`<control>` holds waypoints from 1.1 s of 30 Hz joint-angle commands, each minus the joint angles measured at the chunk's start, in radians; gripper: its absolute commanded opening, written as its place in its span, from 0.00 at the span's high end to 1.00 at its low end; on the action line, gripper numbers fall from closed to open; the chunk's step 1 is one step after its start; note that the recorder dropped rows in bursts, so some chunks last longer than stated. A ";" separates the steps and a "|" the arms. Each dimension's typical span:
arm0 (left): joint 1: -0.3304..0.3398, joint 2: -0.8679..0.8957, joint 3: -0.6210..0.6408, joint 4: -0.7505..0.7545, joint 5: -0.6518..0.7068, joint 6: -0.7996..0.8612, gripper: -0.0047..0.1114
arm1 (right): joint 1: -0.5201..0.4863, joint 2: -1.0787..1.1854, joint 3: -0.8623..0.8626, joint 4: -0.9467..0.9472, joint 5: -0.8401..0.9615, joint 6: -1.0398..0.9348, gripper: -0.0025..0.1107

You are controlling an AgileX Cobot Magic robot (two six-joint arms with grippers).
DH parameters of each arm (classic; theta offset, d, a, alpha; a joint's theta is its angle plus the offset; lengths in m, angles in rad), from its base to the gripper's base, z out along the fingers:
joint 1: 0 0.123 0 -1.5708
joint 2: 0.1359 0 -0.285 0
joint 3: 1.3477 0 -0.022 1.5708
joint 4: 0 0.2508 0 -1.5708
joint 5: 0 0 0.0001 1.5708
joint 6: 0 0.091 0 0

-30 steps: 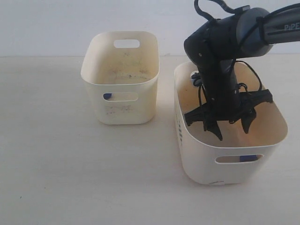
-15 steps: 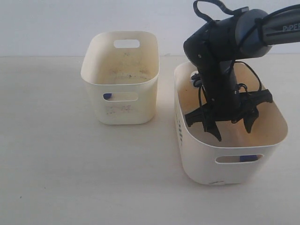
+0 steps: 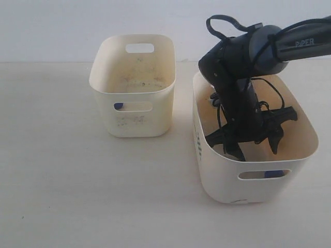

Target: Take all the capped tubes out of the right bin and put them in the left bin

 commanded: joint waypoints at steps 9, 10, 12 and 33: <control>-0.007 0.004 -0.002 -0.003 -0.009 -0.004 0.92 | -0.005 0.047 0.002 -0.010 0.004 -0.028 0.43; -0.007 0.004 -0.002 -0.003 -0.009 -0.004 0.92 | -0.005 0.057 0.002 0.005 0.004 -0.041 0.43; -0.007 0.004 -0.002 -0.003 -0.009 -0.004 0.92 | -0.005 0.065 0.002 0.046 0.004 -0.079 0.43; -0.007 0.004 -0.002 -0.003 -0.009 -0.004 0.92 | -0.005 -0.058 0.000 0.079 -0.136 -0.049 0.43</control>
